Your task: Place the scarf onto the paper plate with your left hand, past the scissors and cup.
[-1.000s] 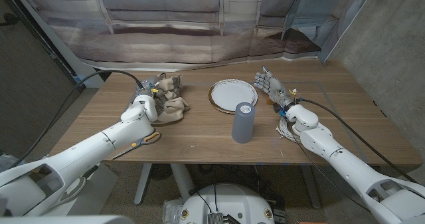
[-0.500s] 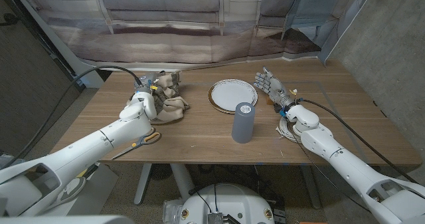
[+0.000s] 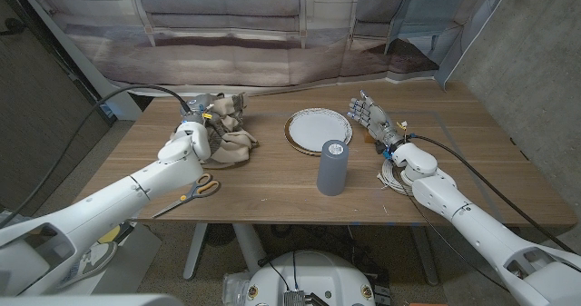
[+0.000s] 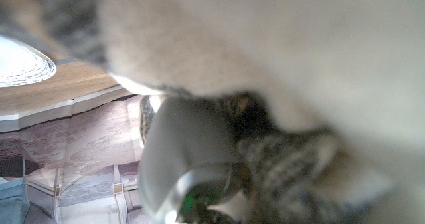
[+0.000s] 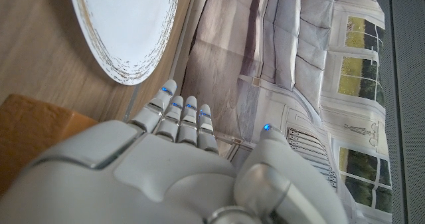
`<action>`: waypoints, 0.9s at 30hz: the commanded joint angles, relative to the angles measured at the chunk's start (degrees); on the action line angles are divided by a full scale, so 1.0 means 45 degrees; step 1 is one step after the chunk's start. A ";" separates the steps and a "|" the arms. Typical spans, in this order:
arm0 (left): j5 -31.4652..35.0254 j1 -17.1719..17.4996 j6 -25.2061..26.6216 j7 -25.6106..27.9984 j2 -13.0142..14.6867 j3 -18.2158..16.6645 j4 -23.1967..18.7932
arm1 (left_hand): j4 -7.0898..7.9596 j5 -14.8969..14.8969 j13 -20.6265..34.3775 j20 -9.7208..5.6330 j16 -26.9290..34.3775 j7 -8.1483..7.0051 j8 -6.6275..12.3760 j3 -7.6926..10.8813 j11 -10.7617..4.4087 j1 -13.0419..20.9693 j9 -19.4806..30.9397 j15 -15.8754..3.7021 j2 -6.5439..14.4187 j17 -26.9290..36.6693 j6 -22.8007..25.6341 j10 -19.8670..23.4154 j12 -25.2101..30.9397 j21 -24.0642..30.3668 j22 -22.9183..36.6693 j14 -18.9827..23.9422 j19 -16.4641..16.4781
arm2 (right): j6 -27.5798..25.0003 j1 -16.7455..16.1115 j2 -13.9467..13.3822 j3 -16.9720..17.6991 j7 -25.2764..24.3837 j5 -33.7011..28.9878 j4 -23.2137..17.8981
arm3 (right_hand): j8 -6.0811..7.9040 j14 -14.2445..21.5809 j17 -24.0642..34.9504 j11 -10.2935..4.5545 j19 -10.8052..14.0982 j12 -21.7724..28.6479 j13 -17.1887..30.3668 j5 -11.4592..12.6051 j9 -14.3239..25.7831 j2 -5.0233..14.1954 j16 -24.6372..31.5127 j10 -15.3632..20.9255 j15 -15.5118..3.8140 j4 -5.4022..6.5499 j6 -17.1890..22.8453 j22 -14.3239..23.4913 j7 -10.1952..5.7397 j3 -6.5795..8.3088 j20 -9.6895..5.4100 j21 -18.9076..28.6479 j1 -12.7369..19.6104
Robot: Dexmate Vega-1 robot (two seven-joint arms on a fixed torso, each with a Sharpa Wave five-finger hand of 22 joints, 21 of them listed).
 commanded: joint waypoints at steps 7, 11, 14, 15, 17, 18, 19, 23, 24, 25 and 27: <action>0.0099 -0.0025 -0.0068 -0.0372 0.0476 -0.0480 -0.0771 | -0.0173 0.0044 0.0184 -0.0473 0.0369 0.0088 0.0255 0.0034 0.0020 0.0422 -0.0027 -0.1599 -0.0008 0.0493 0.0559 0.0493 0.0085 0.0356 0.0072 0.0595 0.0237 | 0.0084 -0.0210 -0.0063 0.0052 -0.0246 -0.0107 -0.0348 | -0.0005 0.0128 0.0022 0.0006 0.0136 0.0015 0.0022 -0.0020 0.0026 0.0133 -0.0021 0.0103 -0.0041 -0.0032 0.0077 0.0041 -0.0017 -0.0054 0.0021 -0.0066 0.0037; 0.0098 0.0010 -0.0033 -0.0386 0.0510 -0.0595 -0.0906 | -0.0198 0.0042 0.0245 -0.0541 0.0423 0.0125 0.0329 0.0026 -0.0003 0.0496 -0.0047 -0.1612 -0.0021 0.0647 0.0754 0.0664 0.0110 0.0472 0.0076 0.0667 0.0305 | 0.0116 -0.0193 -0.0035 0.0041 -0.0249 -0.0122 -0.0327 | -0.0005 0.0141 0.0022 0.0008 0.0138 0.0016 0.0021 -0.0021 0.0026 0.0135 -0.0017 0.0108 -0.0036 -0.0033 0.0077 0.0042 -0.0017 -0.0057 0.0030 -0.0075 0.0036; 0.0029 0.0045 -0.0094 -0.0444 0.0584 -0.0703 -0.0984 | -0.0202 0.0041 0.0279 -0.0560 0.0441 0.0158 0.0378 0.0020 -0.0002 0.0525 -0.0059 -0.1631 -0.0028 0.0726 0.0885 0.0717 0.0107 0.0522 0.0077 0.0692 0.0304 | 0.0117 -0.0180 -0.0024 0.0040 -0.0243 -0.0114 -0.0320 | -0.0006 0.0137 0.0022 0.0005 0.0138 0.0019 0.0021 -0.0021 0.0025 0.0135 -0.0019 0.0118 -0.0033 -0.0034 0.0076 0.0042 -0.0018 -0.0058 0.0029 -0.0080 0.0035; 0.0082 0.0044 0.0028 -0.0433 0.0583 -0.0710 -0.1038 | -0.0203 0.0040 0.0286 -0.0555 0.0446 0.0162 0.0384 0.0017 0.0005 0.0531 -0.0062 -0.1635 -0.0029 0.0745 0.0902 0.0716 0.0102 0.0530 0.0078 0.0698 0.0294 | 0.0126 -0.0182 -0.0026 0.0041 -0.0246 -0.0121 -0.0331 | -0.0005 0.0137 0.0022 0.0027 0.0133 0.0020 0.0021 -0.0021 0.0025 0.0136 -0.0019 0.0122 -0.0032 -0.0035 0.0078 0.0042 -0.0018 -0.0059 0.0029 -0.0085 0.0034; -0.0077 0.0123 -0.0083 -0.0456 0.0650 -0.0887 -0.1119 | -0.0207 0.0039 0.0312 -0.0579 0.0462 0.0160 0.0386 0.0010 0.0022 0.0555 -0.0070 -0.1655 -0.0037 0.0809 0.0910 0.0767 0.0104 0.0566 0.0080 0.0716 0.0285 | 0.0119 -0.0192 -0.0036 0.0048 -0.0277 -0.0131 -0.0379 | -0.0004 0.0147 0.0022 0.0024 0.0137 0.0017 0.0021 -0.0022 0.0025 0.0137 -0.0016 0.0118 -0.0032 -0.0035 0.0081 0.0042 -0.0017 -0.0061 0.0033 -0.0089 0.0033; -0.0145 0.0193 -0.0148 -0.0373 0.0645 -0.0988 -0.1143 | -0.0207 0.0038 0.0323 -0.0593 0.0471 0.0174 0.0395 0.0008 0.0015 0.0563 -0.0073 -0.1647 -0.0036 0.0835 0.0936 0.0791 0.0106 0.0588 0.0080 0.0729 0.0300 | 0.0109 -0.0197 -0.0042 0.0052 -0.0292 -0.0132 -0.0404 | -0.0004 0.0149 0.0022 0.0022 0.0137 0.0018 0.0021 -0.0022 0.0025 0.0137 -0.0016 0.0120 -0.0027 -0.0036 0.0082 0.0042 -0.0016 -0.0062 0.0031 -0.0092 0.0032; -0.0094 0.0163 -0.0067 -0.0427 0.0684 -0.0963 -0.1200 | -0.0206 0.0038 0.0331 -0.0600 0.0476 0.0197 0.0393 0.0007 0.0018 0.0569 -0.0076 -0.1648 -0.0037 0.0854 0.0933 0.0802 0.0105 0.0604 0.0080 0.0734 0.0312 | 0.0109 -0.0202 -0.0043 0.0058 -0.0299 -0.0127 -0.0421 | -0.0004 0.0149 0.0022 0.0025 0.0138 0.0018 0.0021 -0.0022 0.0025 0.0138 -0.0016 0.0122 -0.0028 -0.0036 0.0083 0.0043 -0.0015 -0.0062 0.0035 -0.0093 0.0032; -0.0103 0.0191 -0.0054 -0.0395 0.0752 -0.1082 -0.1319 | -0.0203 0.0037 0.0357 -0.0609 0.0489 0.0221 0.0401 0.0001 0.0025 0.0584 -0.0085 -0.1645 -0.0038 0.0913 0.0961 0.0792 0.0083 0.0637 0.0080 0.0749 0.0301 | 0.0082 -0.0213 -0.0076 0.0061 -0.0334 -0.0152 -0.0500 | -0.0005 0.0150 0.0023 0.0013 0.0144 0.0013 0.0021 -0.0023 0.0025 0.0139 -0.0017 0.0114 -0.0033 -0.0037 0.0082 0.0043 -0.0012 -0.0065 0.0043 -0.0100 0.0029; -0.0117 0.0197 -0.0044 -0.0406 0.0776 -0.1121 -0.1369 | -0.0199 0.0037 0.0366 -0.0611 0.0493 0.0222 0.0396 -0.0002 0.0019 0.0586 -0.0089 -0.1645 -0.0037 0.0935 0.0951 0.0809 0.0082 0.0647 0.0081 0.0753 0.0289 | 0.0077 -0.0216 -0.0080 0.0064 -0.0352 -0.0160 -0.0520 | -0.0005 0.0153 0.0023 0.0015 0.0144 0.0014 0.0021 -0.0023 0.0025 0.0139 -0.0016 0.0117 -0.0034 -0.0037 0.0082 0.0043 -0.0011 -0.0066 0.0040 -0.0101 0.0029; -0.0113 0.0182 -0.0035 -0.0428 0.0790 -0.1126 -0.1390 | -0.0194 0.0037 0.0372 -0.0622 0.0493 0.0228 0.0397 -0.0003 0.0024 0.0586 -0.0092 -0.1643 -0.0033 0.0948 0.0955 0.0824 0.0083 0.0658 0.0081 0.0754 0.0292 | 0.0083 -0.0214 -0.0084 0.0065 -0.0349 -0.0163 -0.0527 | -0.0006 0.0151 0.0023 0.0018 0.0147 0.0011 0.0020 -0.0024 0.0025 0.0139 -0.0017 0.0109 -0.0034 -0.0037 0.0078 0.0043 -0.0023 -0.0067 0.0041 -0.0103 0.0028; -0.0058 0.0169 0.0053 -0.0345 0.0735 -0.1133 -0.1396 | -0.0186 0.0036 0.0391 -0.0625 0.0494 0.0212 0.0415 -0.0007 0.0007 0.0588 -0.0100 -0.1640 -0.0031 0.0990 0.1011 0.0878 0.0089 0.0691 0.0081 0.0753 0.0300 | 0.0084 -0.0219 -0.0085 0.0072 -0.0367 -0.0164 -0.0547 | -0.0005 0.0153 0.0024 0.0029 0.0146 0.0012 0.0020 -0.0024 0.0025 0.0140 -0.0017 0.0115 -0.0031 -0.0038 0.0081 0.0043 -0.0016 -0.0068 0.0038 -0.0108 0.0027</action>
